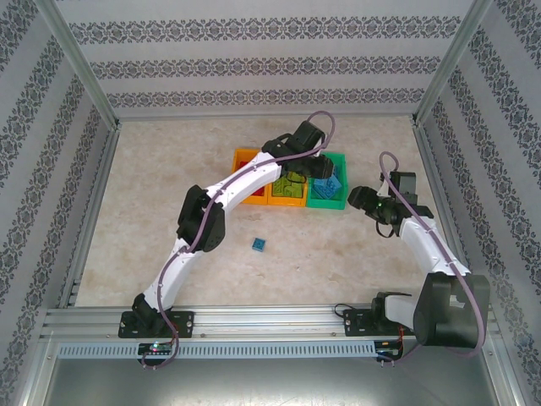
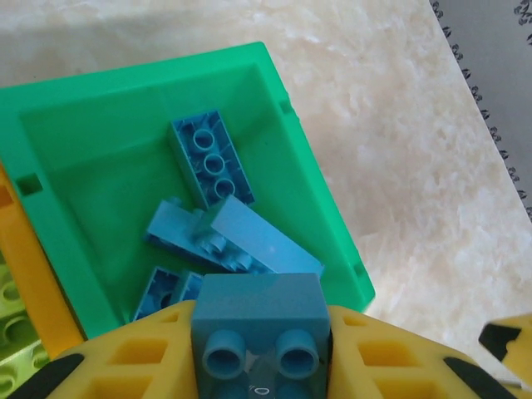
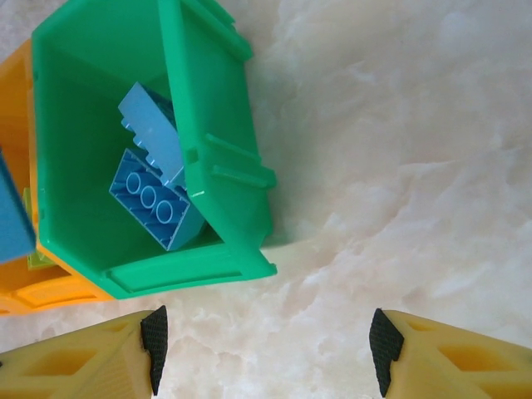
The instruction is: Sort the legos into containers by color
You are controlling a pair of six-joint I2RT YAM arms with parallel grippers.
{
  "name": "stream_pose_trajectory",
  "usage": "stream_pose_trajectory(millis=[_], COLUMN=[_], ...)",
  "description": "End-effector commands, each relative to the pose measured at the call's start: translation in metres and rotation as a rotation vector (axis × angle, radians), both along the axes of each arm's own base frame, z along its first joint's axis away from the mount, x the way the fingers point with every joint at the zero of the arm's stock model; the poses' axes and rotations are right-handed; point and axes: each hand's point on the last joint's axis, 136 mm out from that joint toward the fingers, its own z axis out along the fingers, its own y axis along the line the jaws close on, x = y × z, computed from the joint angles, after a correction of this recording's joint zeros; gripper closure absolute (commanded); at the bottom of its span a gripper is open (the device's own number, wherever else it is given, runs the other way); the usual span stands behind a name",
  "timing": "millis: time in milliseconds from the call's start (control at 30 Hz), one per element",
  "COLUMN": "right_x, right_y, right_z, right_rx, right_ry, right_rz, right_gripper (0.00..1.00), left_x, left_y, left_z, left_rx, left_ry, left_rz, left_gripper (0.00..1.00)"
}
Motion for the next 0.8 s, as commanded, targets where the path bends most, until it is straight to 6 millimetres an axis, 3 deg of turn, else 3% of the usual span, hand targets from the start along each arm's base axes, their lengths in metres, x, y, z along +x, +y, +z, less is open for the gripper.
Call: stream_pose_trajectory(millis=[0,233,400,467,500,633,767], right_x=[-0.002,-0.010,-0.021,-0.028,-0.031,-0.047,-0.064], right_y=[0.007,0.027,0.062,0.085,0.099,0.146,0.194], right_z=[0.004,0.014,0.018,0.016,0.016,0.004,-0.011], right_rx=[0.027,0.032,-0.029,-0.053,-0.066,-0.152,-0.185], right_ry=[-0.038,-0.086,-0.122,-0.132,-0.141,-0.107,-0.076], right_rz=[0.048,0.157,0.321,0.418,0.481,0.664,0.783], right_gripper=[0.32,0.30,0.30,0.30,0.30,0.30,0.29], left_x=[0.016,0.022,0.020,0.018,0.017,0.014,0.012], left_y=[-0.008,-0.008,-0.004,0.003,0.009,0.047,0.110], left_z=[0.014,0.011,0.036,0.050,0.060,0.088,0.089], left_rx=[-0.066,-0.110,-0.139,-0.143,-0.138,-0.097,-0.034], left_ry=[-0.060,-0.028,-0.037,-0.057,-0.074,-0.142,-0.160], left_rz=[-0.028,-0.023,0.008,0.033,0.049,0.137,0.261], left_gripper=[0.63,0.40,0.25,0.12,0.00,0.00,0.00])
